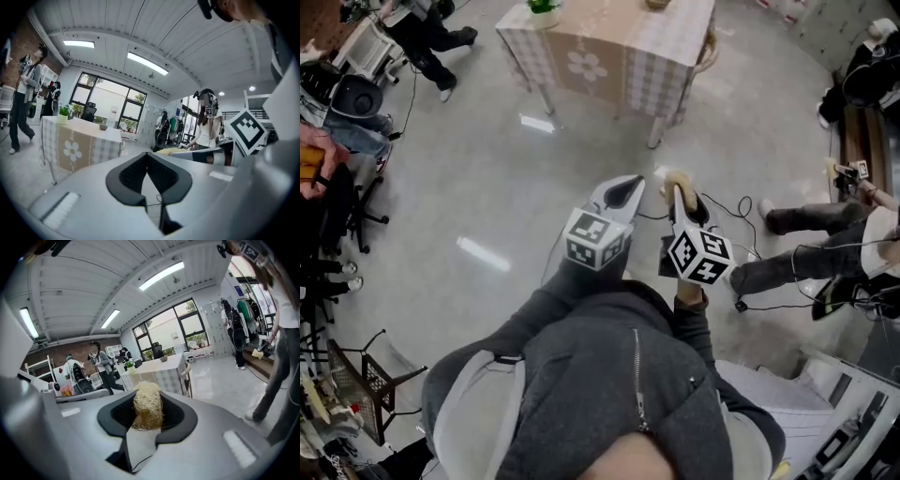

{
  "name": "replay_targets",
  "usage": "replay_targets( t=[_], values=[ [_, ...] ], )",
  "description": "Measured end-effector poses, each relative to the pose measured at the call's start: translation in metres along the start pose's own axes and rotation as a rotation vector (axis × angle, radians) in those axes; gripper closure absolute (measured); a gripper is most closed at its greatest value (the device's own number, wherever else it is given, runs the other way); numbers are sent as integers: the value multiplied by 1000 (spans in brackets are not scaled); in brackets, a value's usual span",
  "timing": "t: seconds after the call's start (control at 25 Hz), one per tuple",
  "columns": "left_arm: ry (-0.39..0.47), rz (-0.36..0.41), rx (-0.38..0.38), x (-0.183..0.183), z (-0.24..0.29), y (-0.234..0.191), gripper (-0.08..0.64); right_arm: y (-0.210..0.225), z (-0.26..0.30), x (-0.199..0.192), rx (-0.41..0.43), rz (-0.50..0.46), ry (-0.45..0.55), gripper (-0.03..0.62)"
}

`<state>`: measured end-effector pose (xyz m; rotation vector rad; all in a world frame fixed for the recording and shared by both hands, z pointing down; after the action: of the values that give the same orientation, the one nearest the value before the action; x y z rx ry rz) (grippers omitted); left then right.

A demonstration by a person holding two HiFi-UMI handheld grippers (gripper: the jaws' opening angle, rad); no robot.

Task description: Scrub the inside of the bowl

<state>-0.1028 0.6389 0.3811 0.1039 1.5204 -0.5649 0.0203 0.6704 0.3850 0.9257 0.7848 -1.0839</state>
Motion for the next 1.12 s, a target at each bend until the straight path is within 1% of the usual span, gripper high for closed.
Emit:
replay_targets(
  t=[0.16,0.24,0.56,0.8,1.12],
  values=[
    [-6,-16,27,7,21,-31,559,0,30,18,-2,-14,6,482],
    [5,-22,34,15,33,-46,558,0,48,29,0,-19,8,482],
    [37,-39,58,61,73,-123,560,-13,131,79,9,-29,9,482],
    [41,-47,43,84,104,-171,559,-22,182,110,2,-36,15,482],
    [47,-65,11,109,146,-225,558,-25,241,143,-14,-46,13,482]
  ],
)
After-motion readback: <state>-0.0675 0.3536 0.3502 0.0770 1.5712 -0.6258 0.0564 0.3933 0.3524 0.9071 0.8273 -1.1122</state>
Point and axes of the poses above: the fingertips, and each gripper's own axes: z forward along the fingers, y to its right, x out of its top, the point moved 4 cm from there along -z, backward along the fingers, and after that the axes turned 14 degrees about -x, right-handed, at the moved point
